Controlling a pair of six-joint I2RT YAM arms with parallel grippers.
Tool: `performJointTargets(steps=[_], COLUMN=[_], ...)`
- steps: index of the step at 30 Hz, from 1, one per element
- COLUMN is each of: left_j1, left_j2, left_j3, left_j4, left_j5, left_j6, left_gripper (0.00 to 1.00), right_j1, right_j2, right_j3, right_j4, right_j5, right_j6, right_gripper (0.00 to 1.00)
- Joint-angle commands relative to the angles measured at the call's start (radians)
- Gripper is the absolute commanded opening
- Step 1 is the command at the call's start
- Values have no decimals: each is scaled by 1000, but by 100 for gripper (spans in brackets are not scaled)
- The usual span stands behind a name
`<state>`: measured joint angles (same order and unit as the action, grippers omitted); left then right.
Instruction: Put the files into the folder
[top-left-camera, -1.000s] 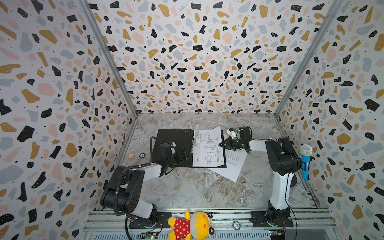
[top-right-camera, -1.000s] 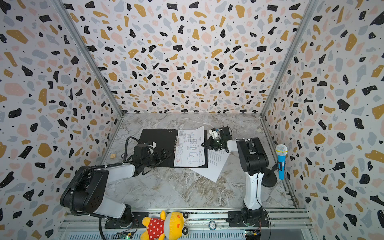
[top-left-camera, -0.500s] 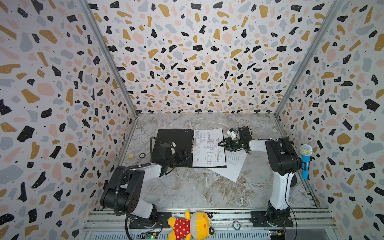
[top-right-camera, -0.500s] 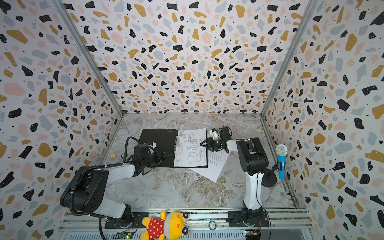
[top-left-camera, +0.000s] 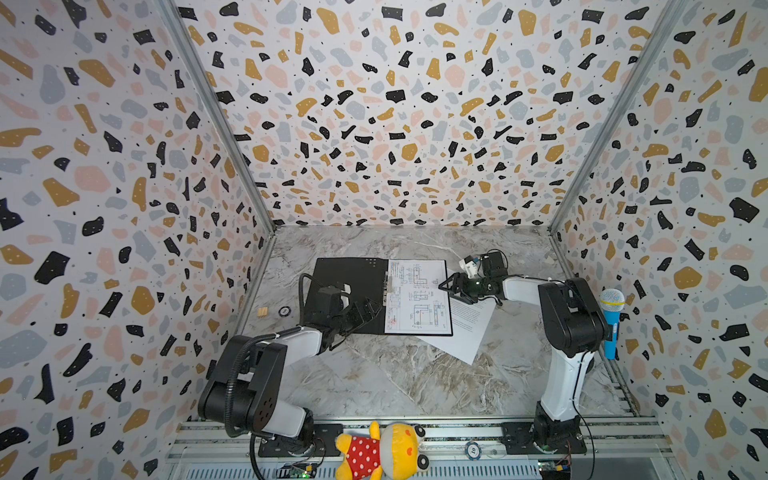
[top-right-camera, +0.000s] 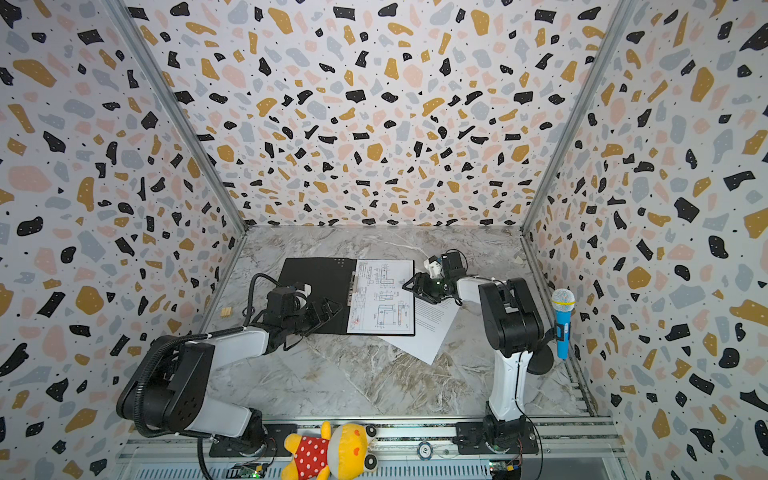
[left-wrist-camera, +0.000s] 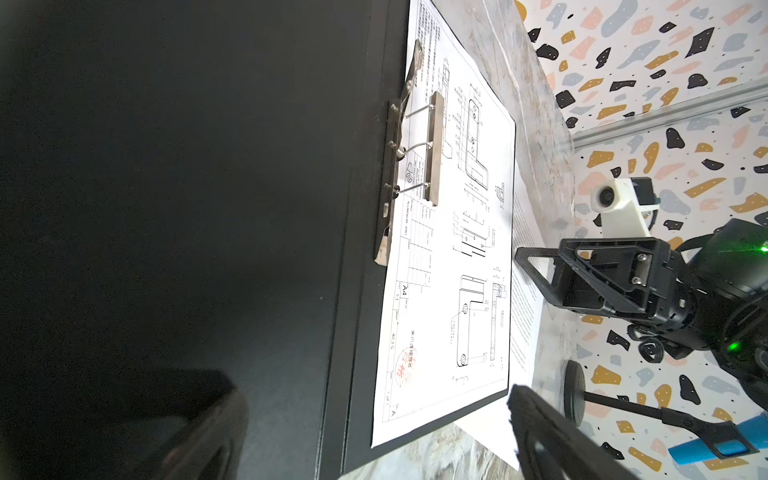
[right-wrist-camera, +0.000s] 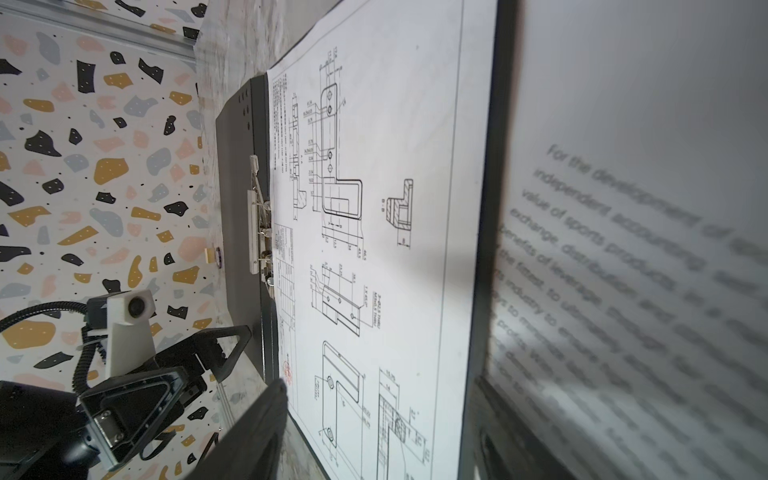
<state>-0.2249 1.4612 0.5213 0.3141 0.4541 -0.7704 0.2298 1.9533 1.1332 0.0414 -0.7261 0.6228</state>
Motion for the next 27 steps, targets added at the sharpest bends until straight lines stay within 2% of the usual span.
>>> performJointTargets(steps=[1,8,12,16,27], left_j1=[-9,-81,-117,-143,-160], left_j2=[-32,-43,-30,-30,-21], left_j3=[20,69,96,113,131], left_j4=[-1,-18,-16,-21,-27], left_j5=[-23,-66,-75,-88,-98], left_j6=[13,5,-3,-6,-10], left_gripper=[99,100,100,100,100], right_j1=[-25,-47,-46,-47,-107], right_j2=[-92,-205,-203,-191,-174], right_j3=[-31,-157,-182,-191,-256], right_j4=[-42,7,9,-27,-119], right_j5=[47,108,106,151,264], right_j6=[-39,-58,-54,-57,-129], right_gripper=[74,78,78,78,78])
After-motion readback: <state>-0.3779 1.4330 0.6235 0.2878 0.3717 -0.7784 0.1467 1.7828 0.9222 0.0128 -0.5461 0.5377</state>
